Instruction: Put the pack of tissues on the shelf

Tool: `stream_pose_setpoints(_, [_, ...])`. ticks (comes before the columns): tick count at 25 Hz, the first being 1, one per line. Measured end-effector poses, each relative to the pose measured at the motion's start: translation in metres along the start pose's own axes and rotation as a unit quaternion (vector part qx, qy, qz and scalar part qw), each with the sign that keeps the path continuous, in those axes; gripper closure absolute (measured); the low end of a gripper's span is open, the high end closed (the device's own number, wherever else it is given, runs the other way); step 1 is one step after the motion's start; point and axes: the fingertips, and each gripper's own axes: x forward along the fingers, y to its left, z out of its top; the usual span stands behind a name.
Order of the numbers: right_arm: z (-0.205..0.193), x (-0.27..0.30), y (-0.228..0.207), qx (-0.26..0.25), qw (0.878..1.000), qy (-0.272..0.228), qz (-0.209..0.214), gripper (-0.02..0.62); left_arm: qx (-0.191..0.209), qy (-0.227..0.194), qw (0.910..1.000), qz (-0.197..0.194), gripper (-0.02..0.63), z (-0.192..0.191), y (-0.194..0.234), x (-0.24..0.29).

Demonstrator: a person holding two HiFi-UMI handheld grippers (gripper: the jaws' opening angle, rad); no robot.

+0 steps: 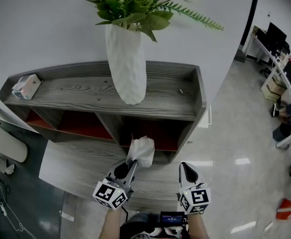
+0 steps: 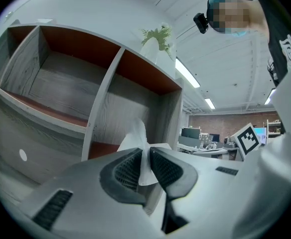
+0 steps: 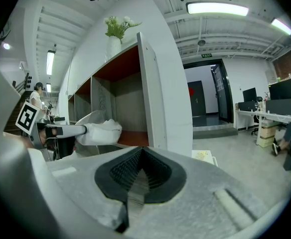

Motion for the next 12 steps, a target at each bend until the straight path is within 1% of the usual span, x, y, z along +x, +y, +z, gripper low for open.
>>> stream_pose_setpoints(7, [-0.003, 0.000, -0.005, 0.011, 1.000, 0.002, -0.001, 0.591, 0.002, 0.001, 1.0000, 0.004, 0.558, -0.003, 0.001, 0.006])
stream_pose_setpoints(12, [0.000, 0.002, -0.008, 0.009, 1.000, 0.000, -0.002, 0.591, 0.006, 0.005, 1.0000, 0.006, 0.558, -0.001, 0.002, 0.011])
